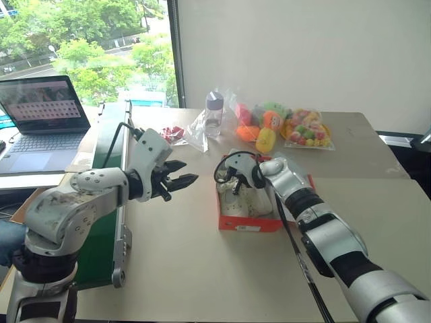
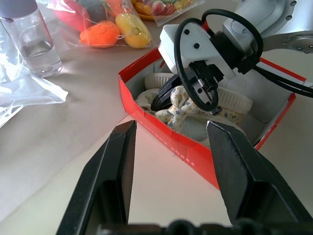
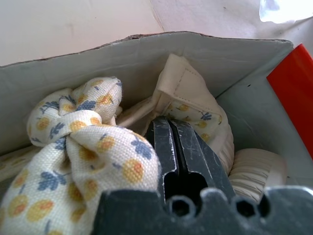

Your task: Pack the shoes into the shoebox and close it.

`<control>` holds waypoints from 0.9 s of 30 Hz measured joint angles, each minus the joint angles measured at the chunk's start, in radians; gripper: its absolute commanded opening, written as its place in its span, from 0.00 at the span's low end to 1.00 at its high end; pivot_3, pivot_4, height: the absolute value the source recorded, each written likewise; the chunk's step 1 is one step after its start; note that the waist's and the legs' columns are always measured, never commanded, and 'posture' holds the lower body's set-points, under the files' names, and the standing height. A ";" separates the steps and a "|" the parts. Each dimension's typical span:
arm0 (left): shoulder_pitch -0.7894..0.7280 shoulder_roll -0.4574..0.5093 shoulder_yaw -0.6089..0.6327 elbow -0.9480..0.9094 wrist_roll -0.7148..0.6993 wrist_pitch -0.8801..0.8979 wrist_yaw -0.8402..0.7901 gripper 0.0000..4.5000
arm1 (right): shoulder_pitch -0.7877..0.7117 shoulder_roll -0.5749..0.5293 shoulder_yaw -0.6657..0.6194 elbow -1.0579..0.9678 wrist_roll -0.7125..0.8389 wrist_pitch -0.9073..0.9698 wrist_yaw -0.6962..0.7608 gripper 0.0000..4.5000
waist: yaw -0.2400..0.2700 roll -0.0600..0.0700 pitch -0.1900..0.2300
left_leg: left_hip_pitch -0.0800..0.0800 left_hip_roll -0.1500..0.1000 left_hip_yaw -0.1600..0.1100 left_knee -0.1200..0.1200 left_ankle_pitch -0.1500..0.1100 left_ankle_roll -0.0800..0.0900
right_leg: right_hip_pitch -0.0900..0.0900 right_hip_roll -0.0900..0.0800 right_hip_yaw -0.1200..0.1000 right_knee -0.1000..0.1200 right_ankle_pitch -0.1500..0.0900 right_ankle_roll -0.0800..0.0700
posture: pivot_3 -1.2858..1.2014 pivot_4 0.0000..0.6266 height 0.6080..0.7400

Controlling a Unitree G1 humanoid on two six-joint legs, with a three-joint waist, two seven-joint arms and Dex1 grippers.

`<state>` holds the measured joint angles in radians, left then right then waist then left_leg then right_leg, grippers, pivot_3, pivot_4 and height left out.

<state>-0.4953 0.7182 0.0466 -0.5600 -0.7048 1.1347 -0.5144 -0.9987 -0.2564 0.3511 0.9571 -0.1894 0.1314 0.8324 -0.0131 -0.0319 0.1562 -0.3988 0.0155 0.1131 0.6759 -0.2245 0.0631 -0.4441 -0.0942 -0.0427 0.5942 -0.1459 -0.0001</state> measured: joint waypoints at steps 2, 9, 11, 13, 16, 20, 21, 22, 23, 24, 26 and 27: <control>-0.015 0.000 -0.023 0.010 0.001 -0.005 -0.014 0.54 | 0.018 -0.026 -0.021 -0.092 0.021 0.068 0.042 0.02 | 0.005 0.000 0.000 | -0.006 0.000 0.000 0.000 0.000 0.000 | -0.007 -0.001 0.000 0.000 0.000 0.000 | 0.52 0.24 1.00; -0.057 0.028 -0.113 0.080 0.041 -0.067 -0.108 0.54 | 0.101 -0.221 -0.166 -0.753 0.209 0.681 0.189 0.02 | 0.018 0.006 0.005 | -0.035 0.000 0.000 0.000 0.010 0.001 | -0.031 0.002 -0.001 0.001 0.008 -0.001 | 0.52 0.24 1.00; -0.081 0.043 -0.158 0.120 0.067 -0.104 -0.163 0.54 | 0.088 -0.272 -0.260 -1.010 0.324 0.928 0.206 0.02 | 0.014 0.006 0.006 | -0.035 0.001 0.000 0.000 0.008 0.001 | -0.031 0.003 -0.002 0.001 0.007 -0.002 | 0.52 0.24 1.00; -0.100 0.054 -0.187 0.147 0.089 -0.139 -0.208 0.54 | 0.074 -0.292 -0.331 -1.163 0.406 1.089 0.204 0.02 | 0.013 0.006 0.006 | -0.035 0.002 0.000 0.000 0.002 0.008 | -0.031 0.004 -0.004 0.001 0.005 -0.003 | 0.52 0.24 1.00; -0.143 0.064 -0.240 0.206 0.132 -0.202 -0.290 0.54 | 0.161 -0.299 -0.469 -1.353 0.494 1.326 0.168 0.02 | 0.022 0.006 0.006 | -0.035 0.001 -0.001 0.001 0.000 0.011 | -0.029 0.003 -0.006 0.000 0.003 -0.003 | 0.52 0.24 1.00; -0.179 0.069 -0.286 0.286 0.169 -0.273 -0.411 0.54 | 0.502 -0.329 -0.635 -1.535 0.601 1.474 0.120 0.02 | 0.047 0.008 0.007 | -0.037 -0.002 0.000 0.004 -0.003 0.014 | -0.028 -0.003 -0.006 0.000 -0.004 -0.006 | 0.52 0.24 1.00; -0.192 0.065 -0.306 0.312 0.181 -0.292 -0.444 0.54 | 0.557 -0.330 -0.682 -1.562 0.642 1.476 0.103 0.02 | 0.047 0.010 0.008 | -0.038 -0.003 0.001 0.006 -0.003 0.016 | -0.029 -0.003 -0.003 0.000 -0.003 -0.003 | 0.52 0.24 1.00; -0.211 0.055 -0.330 0.334 0.195 -0.314 -0.477 0.54 | 0.589 -0.332 -0.746 -1.599 0.687 1.476 0.082 0.02 | 0.045 0.010 0.009 | -0.038 -0.003 0.002 0.006 -0.003 0.017 | -0.029 -0.003 -0.003 -0.001 -0.004 0.001 | 0.52 0.24 1.00; -0.219 0.053 -0.339 0.343 0.199 -0.329 -0.496 0.54 | 0.600 -0.335 -0.781 -1.621 0.714 1.476 0.068 0.02 | 0.040 0.010 0.009 | -0.038 -0.003 0.002 0.007 -0.003 0.017 | -0.028 -0.002 -0.003 -0.001 -0.005 0.004 | 0.52 0.24 1.00; -0.240 0.041 -0.359 0.364 0.212 -0.351 -0.529 0.54 | 0.632 -0.351 -0.841 -1.658 0.764 1.476 0.046 0.02 | 0.038 0.009 0.009 | -0.037 -0.003 0.001 0.008 -0.003 0.017 | -0.027 -0.002 -0.003 0.000 -0.005 0.005 | 0.52 0.24 1.00; -0.275 0.029 -0.386 0.409 0.237 -0.392 -0.581 0.54 | 0.715 -0.358 -0.932 -1.707 0.845 1.476 0.005 0.02 | 0.039 0.008 0.009 | -0.035 -0.002 0.000 0.008 -0.003 0.017 | -0.026 0.000 -0.003 0.000 -0.005 0.004 | 0.52 0.24 1.00; -0.297 0.020 -0.399 0.450 0.255 -0.419 -0.615 0.54 | 0.777 -0.353 -0.986 -1.731 0.910 1.476 -0.029 0.02 | 0.040 0.008 0.010 | -0.035 -0.001 0.000 0.008 -0.003 0.016 | -0.025 0.000 -0.003 0.000 -0.006 0.004 | 0.52 0.24 1.00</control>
<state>-0.7923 0.7385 -0.3528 -0.1099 -0.4493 0.7156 -1.1296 -0.2220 -0.6093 -0.6348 -0.7737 0.7207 1.6071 0.8036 0.0269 -0.0238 0.1657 -0.4333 0.0142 0.1126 0.6839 -0.2274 0.0794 -0.4691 -0.0941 -0.0460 0.5943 -0.1518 0.0038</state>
